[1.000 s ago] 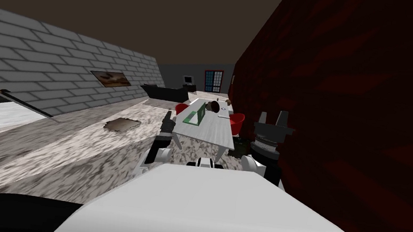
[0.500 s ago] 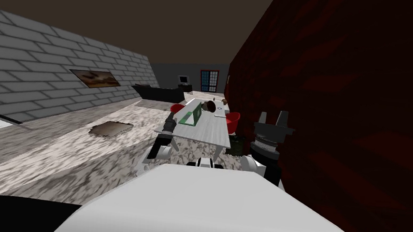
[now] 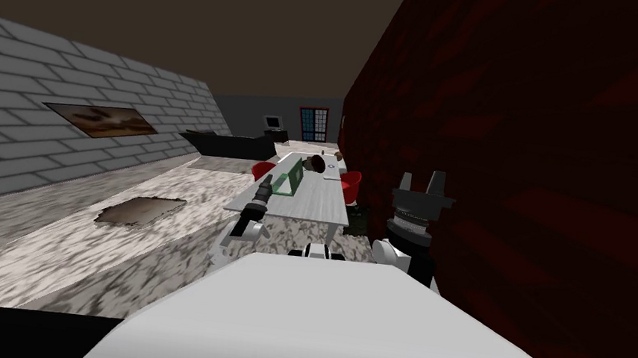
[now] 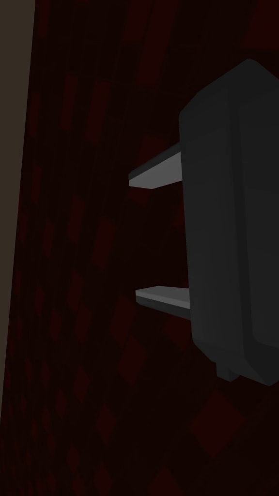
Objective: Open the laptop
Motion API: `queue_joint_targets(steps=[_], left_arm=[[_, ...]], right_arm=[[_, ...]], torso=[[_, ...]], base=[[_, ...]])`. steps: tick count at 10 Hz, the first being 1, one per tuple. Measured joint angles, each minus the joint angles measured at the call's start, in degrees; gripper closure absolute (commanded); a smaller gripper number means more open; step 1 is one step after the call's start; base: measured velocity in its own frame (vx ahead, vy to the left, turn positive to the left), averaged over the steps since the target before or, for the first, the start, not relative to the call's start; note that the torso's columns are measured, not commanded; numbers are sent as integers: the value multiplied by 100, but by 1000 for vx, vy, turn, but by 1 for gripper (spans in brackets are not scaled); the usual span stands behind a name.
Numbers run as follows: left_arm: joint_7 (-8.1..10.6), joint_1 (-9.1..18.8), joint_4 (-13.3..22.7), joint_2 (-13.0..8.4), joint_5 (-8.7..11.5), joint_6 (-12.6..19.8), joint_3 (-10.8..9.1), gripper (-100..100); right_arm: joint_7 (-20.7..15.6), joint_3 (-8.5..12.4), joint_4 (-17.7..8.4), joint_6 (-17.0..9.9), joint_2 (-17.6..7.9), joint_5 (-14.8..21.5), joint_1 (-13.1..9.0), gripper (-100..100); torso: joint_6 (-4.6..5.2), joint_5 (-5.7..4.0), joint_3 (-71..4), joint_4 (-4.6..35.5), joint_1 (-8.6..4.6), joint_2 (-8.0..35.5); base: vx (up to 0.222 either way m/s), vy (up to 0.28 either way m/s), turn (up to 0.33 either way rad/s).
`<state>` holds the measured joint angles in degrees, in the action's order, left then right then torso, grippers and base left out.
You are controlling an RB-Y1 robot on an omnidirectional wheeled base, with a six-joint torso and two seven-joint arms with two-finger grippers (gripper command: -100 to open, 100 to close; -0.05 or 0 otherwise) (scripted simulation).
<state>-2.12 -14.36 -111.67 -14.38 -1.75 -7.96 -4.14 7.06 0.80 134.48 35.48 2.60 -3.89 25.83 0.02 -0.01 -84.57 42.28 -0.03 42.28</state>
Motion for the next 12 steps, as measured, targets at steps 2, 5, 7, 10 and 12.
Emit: queue_joint_targets(steps=[2,5,7,10,12], left_arm=[[-20,138,187,-154,-86,233,-29,-100],[-67,284,382,-333,-213,563,-58,-100],[-71,414,541,-490,-275,784,-97,-100],[-82,569,753,-677,-368,1094,-143,-100],[-106,699,933,-788,-458,1314,-170,-100]], right_arm=[[0,1,0,0,0,0,1,0],[0,1,0,0,0,0,1,0],[0,1,0,0,0,0,1,0],[0,1,0,0,0,0,1,0],[0,1,0,0,0,0,1,0]], torso=[[-3,2,0,0,8,1],[-3,1,0,0,3,0],[-2,1,0,0,3,0],[-3,1,1,0,5,1],[-3,1,-1,-1,3,-1]], base=[[13,-22,-125],[11,-24,-144],[13,-23,-139],[11,-21,-145],[13,-15,-87]])
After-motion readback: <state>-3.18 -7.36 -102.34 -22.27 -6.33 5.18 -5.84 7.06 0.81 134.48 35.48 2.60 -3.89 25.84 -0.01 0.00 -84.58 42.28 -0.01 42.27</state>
